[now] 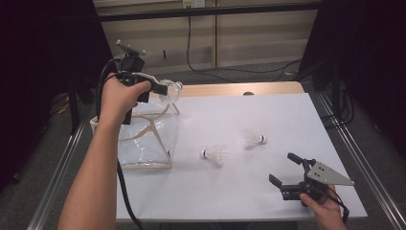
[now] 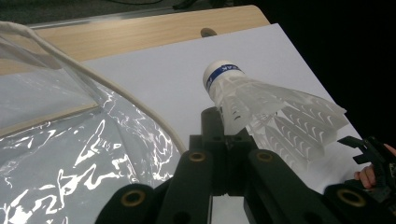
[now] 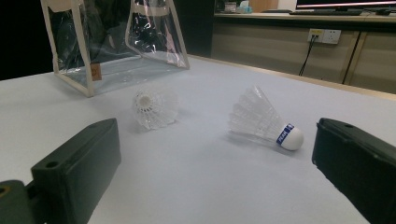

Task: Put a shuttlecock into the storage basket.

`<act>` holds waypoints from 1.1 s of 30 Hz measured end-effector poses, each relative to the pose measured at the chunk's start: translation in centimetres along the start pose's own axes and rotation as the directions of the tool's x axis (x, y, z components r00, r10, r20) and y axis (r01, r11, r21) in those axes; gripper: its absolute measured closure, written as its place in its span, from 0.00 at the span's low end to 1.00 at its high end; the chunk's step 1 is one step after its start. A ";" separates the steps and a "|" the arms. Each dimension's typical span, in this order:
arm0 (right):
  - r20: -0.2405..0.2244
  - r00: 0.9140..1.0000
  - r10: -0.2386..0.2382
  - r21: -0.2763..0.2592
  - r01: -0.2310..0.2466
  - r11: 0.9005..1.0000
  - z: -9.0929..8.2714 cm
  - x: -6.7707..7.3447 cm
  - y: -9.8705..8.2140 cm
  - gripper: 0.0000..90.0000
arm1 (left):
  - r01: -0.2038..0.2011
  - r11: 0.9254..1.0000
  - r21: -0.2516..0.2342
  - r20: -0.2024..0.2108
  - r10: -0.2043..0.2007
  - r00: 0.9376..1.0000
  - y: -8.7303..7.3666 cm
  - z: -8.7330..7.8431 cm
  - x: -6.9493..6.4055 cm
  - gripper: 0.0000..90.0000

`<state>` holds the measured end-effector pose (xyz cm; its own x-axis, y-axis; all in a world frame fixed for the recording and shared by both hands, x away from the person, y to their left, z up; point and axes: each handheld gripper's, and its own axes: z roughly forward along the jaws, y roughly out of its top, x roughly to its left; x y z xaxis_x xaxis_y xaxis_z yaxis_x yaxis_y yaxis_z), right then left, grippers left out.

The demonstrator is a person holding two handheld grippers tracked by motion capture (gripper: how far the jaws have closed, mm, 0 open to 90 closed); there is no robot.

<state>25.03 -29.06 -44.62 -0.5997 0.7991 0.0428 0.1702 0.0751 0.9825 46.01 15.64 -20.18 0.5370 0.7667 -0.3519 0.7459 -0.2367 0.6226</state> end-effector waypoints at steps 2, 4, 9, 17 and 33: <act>-0.001 1.000 0.000 -0.001 0.000 1.000 0.0 0.0 0.0 0.01 | 0.001 1.000 0.001 0.000 -0.001 1.000 0.0 -0.1 0.1 1.00; 0.000 1.000 -0.001 0.000 0.001 1.000 0.0 0.0 0.0 0.01 | 0.003 1.000 0.004 -0.001 -0.003 1.000 0.0 -0.1 0.2 1.00; -0.001 1.000 0.000 -0.003 0.000 1.000 0.0 0.0 0.0 0.01 | 0.014 1.000 -0.005 -0.011 -0.014 1.000 0.0 -0.3 0.5 1.00; 0.000 1.000 0.001 -0.003 -0.001 1.000 0.0 0.0 0.0 0.01 | 0.028 1.000 -0.013 -0.024 -0.028 0.999 0.0 -0.9 1.0 1.00; -0.001 1.000 -0.004 0.000 0.004 1.000 0.0 0.0 0.0 0.01 | 0.039 0.999 -0.017 -0.041 -0.040 0.998 -0.1 -1.4 1.7 1.00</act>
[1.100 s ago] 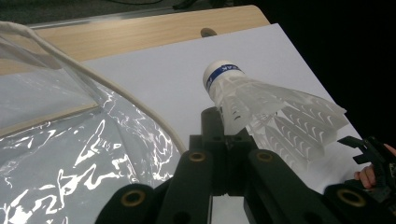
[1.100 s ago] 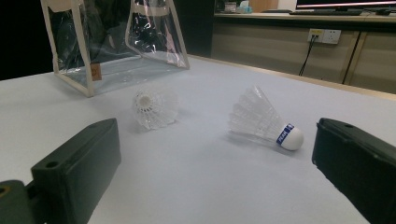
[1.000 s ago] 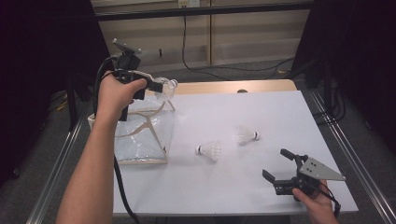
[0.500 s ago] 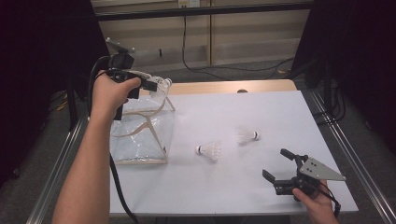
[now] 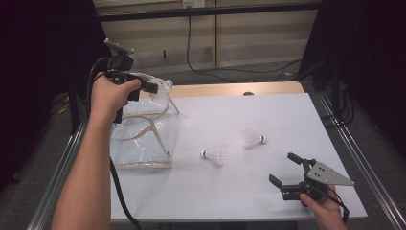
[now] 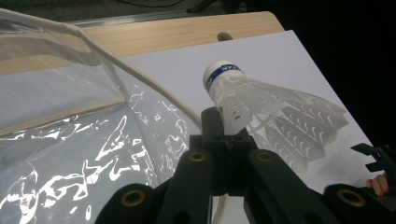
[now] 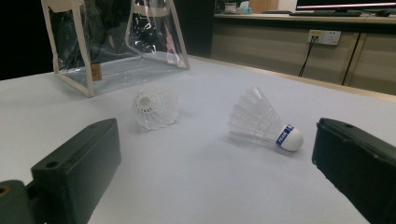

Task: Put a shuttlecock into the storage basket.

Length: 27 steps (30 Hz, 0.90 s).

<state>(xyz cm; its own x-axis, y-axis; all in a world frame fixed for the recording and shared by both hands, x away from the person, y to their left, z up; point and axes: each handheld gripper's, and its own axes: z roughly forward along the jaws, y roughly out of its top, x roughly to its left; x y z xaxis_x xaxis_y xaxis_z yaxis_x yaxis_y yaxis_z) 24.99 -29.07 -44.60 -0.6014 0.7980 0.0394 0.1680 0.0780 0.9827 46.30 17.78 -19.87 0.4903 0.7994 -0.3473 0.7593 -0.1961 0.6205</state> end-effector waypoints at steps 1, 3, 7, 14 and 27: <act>0.001 1.000 -0.001 -0.001 0.001 1.000 0.0 0.0 0.0 0.01 | -0.001 1.000 0.000 -0.003 0.001 1.000 0.0 0.0 0.0 1.00; 0.000 1.000 -0.001 0.000 0.001 1.000 0.0 0.0 0.0 0.01 | -0.003 1.000 0.003 -0.002 0.003 1.000 0.0 -0.1 0.1 1.00; 0.000 1.000 0.000 0.000 0.000 1.000 0.0 0.0 0.0 0.01 | -0.006 1.000 0.002 -0.015 0.006 1.000 0.0 -0.3 0.4 1.00; -0.001 1.000 0.000 0.001 0.000 1.000 0.0 0.0 0.0 0.01 | 0.010 1.000 -0.005 -0.020 -0.010 1.000 0.0 -0.5 0.9 1.00; -0.001 1.000 0.000 0.000 0.000 1.000 0.0 0.0 0.0 0.01 | 0.017 1.000 0.001 -0.038 -0.017 0.999 -0.1 -0.5 1.6 1.00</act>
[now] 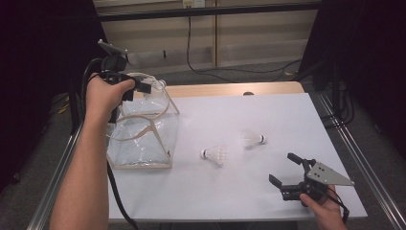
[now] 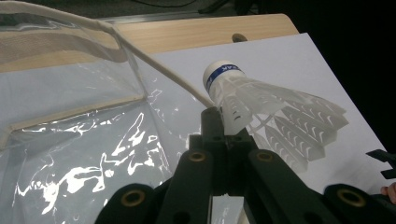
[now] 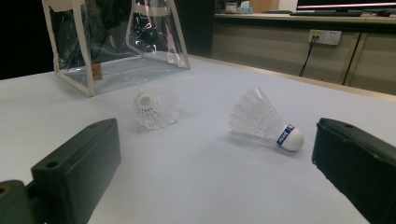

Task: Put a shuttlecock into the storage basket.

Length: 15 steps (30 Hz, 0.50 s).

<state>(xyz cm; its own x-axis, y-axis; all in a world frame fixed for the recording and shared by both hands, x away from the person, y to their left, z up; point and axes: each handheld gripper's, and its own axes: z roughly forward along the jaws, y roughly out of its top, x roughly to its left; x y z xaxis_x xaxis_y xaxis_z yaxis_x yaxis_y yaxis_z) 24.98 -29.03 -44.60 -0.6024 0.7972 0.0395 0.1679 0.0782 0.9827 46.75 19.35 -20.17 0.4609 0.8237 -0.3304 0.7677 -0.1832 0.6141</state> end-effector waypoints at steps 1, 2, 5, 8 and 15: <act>0.000 1.000 0.000 0.000 0.000 1.000 0.0 0.0 0.0 0.01 | 0.002 1.000 -0.002 -0.001 -0.002 1.000 0.0 0.0 0.1 1.00; 0.000 1.000 0.002 -0.001 -0.002 1.000 0.0 0.0 0.0 0.01 | 0.005 1.000 0.000 0.000 -0.005 1.000 0.0 0.0 0.1 1.00; 0.000 1.000 0.001 0.002 -0.001 1.000 0.0 0.0 0.0 0.01 | 0.005 1.000 -0.001 -0.007 -0.005 1.000 -0.1 0.0 0.3 1.00; 0.001 1.000 0.000 0.001 0.000 1.000 0.0 0.0 0.0 0.01 | 0.008 1.000 -0.001 -0.012 -0.008 1.000 -0.1 0.0 0.4 1.00; 0.001 1.000 0.001 0.001 -0.001 1.000 0.0 0.0 0.0 0.01 | 0.016 1.000 -0.002 -0.024 -0.016 1.000 -0.1 0.0 0.7 1.00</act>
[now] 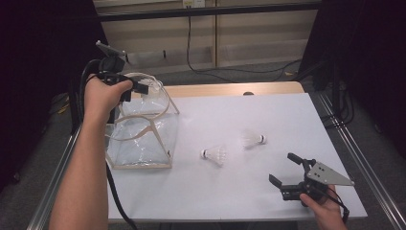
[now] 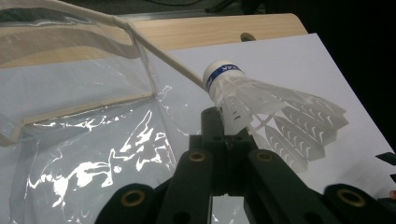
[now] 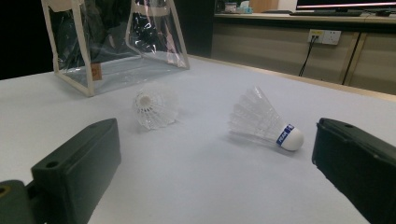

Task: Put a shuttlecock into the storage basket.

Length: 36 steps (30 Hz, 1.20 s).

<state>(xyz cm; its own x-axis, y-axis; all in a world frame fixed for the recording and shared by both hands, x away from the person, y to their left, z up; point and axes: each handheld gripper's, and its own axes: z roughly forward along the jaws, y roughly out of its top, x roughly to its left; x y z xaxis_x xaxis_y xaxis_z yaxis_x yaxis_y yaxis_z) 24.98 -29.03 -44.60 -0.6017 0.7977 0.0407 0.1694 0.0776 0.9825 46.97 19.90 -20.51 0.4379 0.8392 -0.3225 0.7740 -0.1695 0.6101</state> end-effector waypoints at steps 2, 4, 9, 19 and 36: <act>-0.001 1.000 0.000 0.000 0.000 1.000 0.0 0.0 0.0 0.01 | -0.004 1.000 0.008 -0.006 0.004 1.000 0.0 0.0 0.1 1.00; 0.000 1.000 0.001 -0.001 -0.001 1.000 0.0 0.0 0.0 0.01 | 0.004 1.000 0.005 -0.009 -0.003 1.000 0.0 0.1 0.2 1.00; 0.000 1.000 0.002 -0.002 -0.002 1.000 0.0 0.0 0.0 0.01 | 0.002 1.000 0.017 -0.022 -0.002 1.000 0.0 0.2 0.5 1.00; 0.001 1.000 -0.005 -0.001 0.005 1.000 0.0 0.0 0.0 0.01 | 0.010 1.000 0.016 -0.040 -0.009 0.999 0.0 0.4 1.1 1.00; 0.002 1.000 0.000 -0.003 0.000 1.000 0.0 0.0 0.0 0.01 | 0.032 0.999 0.016 -0.070 -0.031 0.997 0.3 1.2 1.8 1.00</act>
<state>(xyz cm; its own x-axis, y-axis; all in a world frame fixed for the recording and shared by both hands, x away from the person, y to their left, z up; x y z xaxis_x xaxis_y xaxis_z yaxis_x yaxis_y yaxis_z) 24.94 -29.06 -44.59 -0.6003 0.7987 0.0407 0.1669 0.0754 0.9831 48.50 20.71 -21.76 0.3806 0.8782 -0.2896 0.7949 -0.1507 0.5878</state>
